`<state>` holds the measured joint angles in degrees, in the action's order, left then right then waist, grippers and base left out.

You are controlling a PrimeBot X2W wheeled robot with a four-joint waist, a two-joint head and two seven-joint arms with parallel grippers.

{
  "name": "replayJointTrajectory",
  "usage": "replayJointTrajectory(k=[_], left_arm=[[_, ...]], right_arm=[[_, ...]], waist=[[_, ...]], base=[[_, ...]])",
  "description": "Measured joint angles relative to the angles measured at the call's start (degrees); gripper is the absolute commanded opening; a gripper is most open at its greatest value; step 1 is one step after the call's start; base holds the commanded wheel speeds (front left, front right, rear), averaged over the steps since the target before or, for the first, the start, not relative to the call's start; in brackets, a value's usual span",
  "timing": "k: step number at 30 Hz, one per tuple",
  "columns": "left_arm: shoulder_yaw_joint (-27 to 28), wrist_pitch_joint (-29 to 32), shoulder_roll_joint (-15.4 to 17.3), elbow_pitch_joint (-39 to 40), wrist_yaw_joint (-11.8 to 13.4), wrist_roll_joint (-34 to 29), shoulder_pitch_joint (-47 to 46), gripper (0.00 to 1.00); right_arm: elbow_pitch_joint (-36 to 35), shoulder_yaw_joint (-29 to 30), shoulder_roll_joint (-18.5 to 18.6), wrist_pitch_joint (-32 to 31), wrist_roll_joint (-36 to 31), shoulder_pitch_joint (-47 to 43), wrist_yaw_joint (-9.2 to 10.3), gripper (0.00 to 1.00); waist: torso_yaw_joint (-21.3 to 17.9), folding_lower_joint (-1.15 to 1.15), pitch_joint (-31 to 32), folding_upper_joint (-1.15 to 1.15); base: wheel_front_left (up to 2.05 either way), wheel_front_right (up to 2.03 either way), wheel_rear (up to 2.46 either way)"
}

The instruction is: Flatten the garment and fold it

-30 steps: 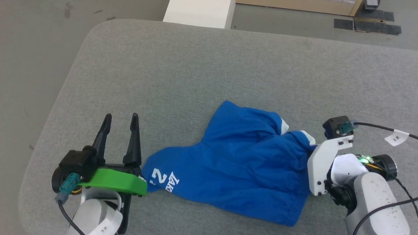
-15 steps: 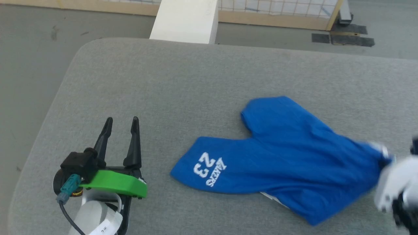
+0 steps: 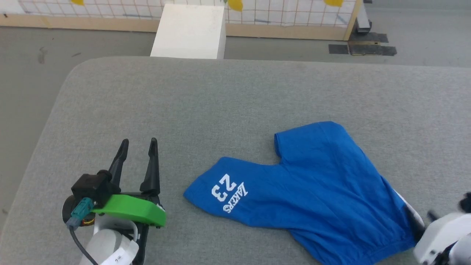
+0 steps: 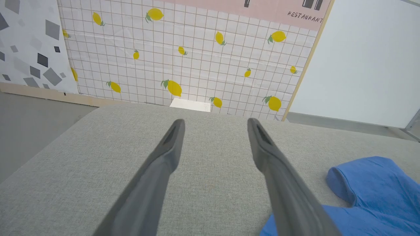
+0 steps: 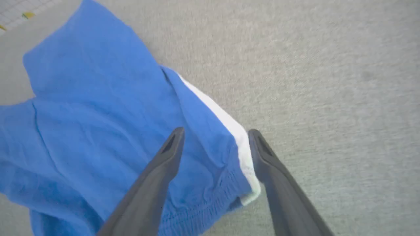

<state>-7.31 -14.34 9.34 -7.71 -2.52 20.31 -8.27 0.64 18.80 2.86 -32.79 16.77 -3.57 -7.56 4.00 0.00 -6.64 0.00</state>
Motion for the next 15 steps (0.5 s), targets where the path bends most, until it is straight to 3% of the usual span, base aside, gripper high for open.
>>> replayJointTrajectory(k=[4, 8, 13, 15], left_arm=[[-0.87, 1.27, -0.03, -0.56, -0.40, 0.51, 0.03, 1.00], [-3.57, 5.28, -0.66, -2.07, -1.74, 1.56, -0.83, 1.00], [-7.90, 15.41, -1.67, -7.15, -2.55, 2.87, -7.73, 1.00], [-9.96, 23.03, -1.81, -10.71, -2.65, 3.08, -11.61, 1.00]], right_arm=[[-1.99, 3.76, 0.04, 7.08, 1.34, 2.67, 0.00, 1.00], [-2.42, 6.62, 0.09, 9.80, 0.34, 3.08, 0.00, 1.00], [-2.05, 6.73, 0.04, 10.11, -0.69, 3.43, 0.00, 1.00], [-1.74, 6.22, 0.05, 10.11, -0.69, 3.67, 0.00, 1.00]], waist=[[-0.95, 0.00, 0.74, 0.00], [-1.71, 0.00, 1.30, 0.00], [-2.58, 0.00, 1.18, 0.00], [-3.12, 0.00, 0.91, 0.00]], base=[[0.00, 0.00, 0.00], [0.00, 0.00, 0.00], [0.00, 0.00, 0.00], [0.00, 0.00, 0.00]])
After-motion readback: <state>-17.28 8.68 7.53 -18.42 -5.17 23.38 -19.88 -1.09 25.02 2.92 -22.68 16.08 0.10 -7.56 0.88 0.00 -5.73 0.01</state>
